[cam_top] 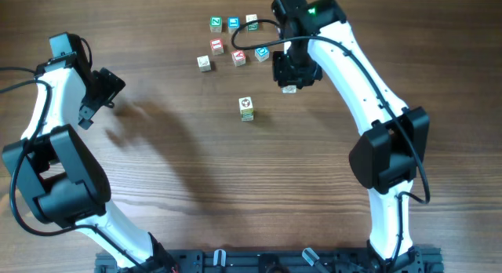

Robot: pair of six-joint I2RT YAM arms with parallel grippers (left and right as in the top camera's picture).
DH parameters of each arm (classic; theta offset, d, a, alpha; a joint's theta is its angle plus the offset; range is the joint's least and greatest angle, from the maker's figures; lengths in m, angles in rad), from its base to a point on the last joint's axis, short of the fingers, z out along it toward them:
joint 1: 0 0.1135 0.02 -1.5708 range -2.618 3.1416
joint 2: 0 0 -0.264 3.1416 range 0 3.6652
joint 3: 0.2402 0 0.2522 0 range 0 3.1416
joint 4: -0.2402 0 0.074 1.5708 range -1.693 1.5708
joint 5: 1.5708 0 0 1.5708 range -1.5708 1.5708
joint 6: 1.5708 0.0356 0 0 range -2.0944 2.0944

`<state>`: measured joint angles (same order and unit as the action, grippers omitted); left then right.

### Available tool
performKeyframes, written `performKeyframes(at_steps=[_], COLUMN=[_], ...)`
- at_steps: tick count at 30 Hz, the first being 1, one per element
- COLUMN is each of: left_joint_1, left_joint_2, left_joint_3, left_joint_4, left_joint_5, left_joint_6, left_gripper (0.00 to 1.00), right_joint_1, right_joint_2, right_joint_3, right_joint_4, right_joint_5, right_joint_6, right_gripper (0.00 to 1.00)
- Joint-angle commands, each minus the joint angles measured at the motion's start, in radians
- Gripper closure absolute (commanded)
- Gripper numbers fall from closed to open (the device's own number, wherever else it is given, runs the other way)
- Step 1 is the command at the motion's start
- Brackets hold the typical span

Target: Form a tower

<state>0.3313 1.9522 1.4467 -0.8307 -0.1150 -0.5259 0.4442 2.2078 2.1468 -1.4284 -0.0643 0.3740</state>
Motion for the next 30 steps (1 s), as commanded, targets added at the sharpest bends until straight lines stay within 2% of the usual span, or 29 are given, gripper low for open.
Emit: performKeyframes(at_steps=[1,20,30], left_joint_1=[0.003,0.003,0.003], left_joint_2=[-0.02,-0.02,-0.02], left_joint_3=[0.01,0.01,0.01], left_joint_4=[0.0,0.0,0.0], left_joint_5=[-0.01,-0.01,-0.01], left_joint_6=[-0.003,-0.003,-0.003], left_gripper=[0.0,0.0,0.0], right_joint_1=[0.019,0.024,0.032], right_joint_2=[0.018,0.019,0.019], right_joint_3=[-0.002,-0.006,-0.183], right_joint_4=[0.0,-0.008,0.089], right_joint_5=[-0.015,-0.015,-0.015], right_joint_6=[0.022,0.023,0.023], right_gripper=[0.75,0.75,0.75])
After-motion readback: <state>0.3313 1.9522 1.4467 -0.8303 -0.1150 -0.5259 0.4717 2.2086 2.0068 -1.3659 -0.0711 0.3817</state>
